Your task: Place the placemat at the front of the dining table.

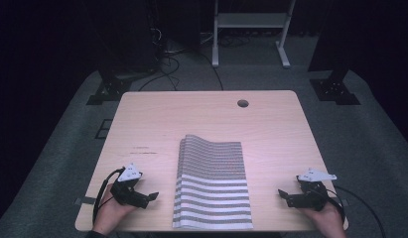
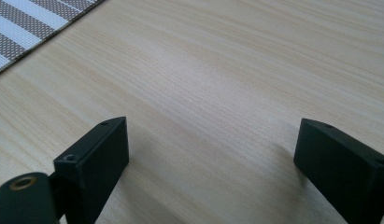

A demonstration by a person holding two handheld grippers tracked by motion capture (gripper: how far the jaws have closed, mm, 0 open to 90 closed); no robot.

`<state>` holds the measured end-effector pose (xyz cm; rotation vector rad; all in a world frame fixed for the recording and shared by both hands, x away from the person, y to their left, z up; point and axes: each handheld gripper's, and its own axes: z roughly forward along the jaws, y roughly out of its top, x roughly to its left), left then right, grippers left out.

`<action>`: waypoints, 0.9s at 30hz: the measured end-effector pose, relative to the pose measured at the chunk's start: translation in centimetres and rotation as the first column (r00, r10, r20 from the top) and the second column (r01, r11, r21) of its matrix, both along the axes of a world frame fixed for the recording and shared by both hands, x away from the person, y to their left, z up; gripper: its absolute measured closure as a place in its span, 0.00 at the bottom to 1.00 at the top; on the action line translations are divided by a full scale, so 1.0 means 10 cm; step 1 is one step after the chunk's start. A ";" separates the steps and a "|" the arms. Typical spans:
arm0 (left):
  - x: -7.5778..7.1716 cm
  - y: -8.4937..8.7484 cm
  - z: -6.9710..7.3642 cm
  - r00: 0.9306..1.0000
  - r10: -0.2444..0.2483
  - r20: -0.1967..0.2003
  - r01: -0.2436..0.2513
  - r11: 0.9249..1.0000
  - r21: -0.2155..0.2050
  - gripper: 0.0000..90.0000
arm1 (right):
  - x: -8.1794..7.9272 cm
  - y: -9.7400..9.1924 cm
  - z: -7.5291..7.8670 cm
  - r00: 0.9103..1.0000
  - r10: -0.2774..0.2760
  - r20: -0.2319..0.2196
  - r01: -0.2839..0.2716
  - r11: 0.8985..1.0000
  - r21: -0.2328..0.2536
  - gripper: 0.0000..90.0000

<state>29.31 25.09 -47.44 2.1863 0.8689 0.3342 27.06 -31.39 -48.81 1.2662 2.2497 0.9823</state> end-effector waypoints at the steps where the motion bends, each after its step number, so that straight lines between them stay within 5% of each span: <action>1: 0.00 -0.01 0.01 1.000 0.001 0.002 -0.001 1.000 -0.002 0.00 | 0.00 0.00 0.00 1.000 0.000 0.000 0.000 1.000 0.000 0.10; 27: 0.00 -0.15 0.25 1.000 -0.018 0.003 0.018 0.999 -0.051 0.00 | 0.00 0.00 0.00 1.000 -0.002 -0.001 0.002 1.000 0.001 0.10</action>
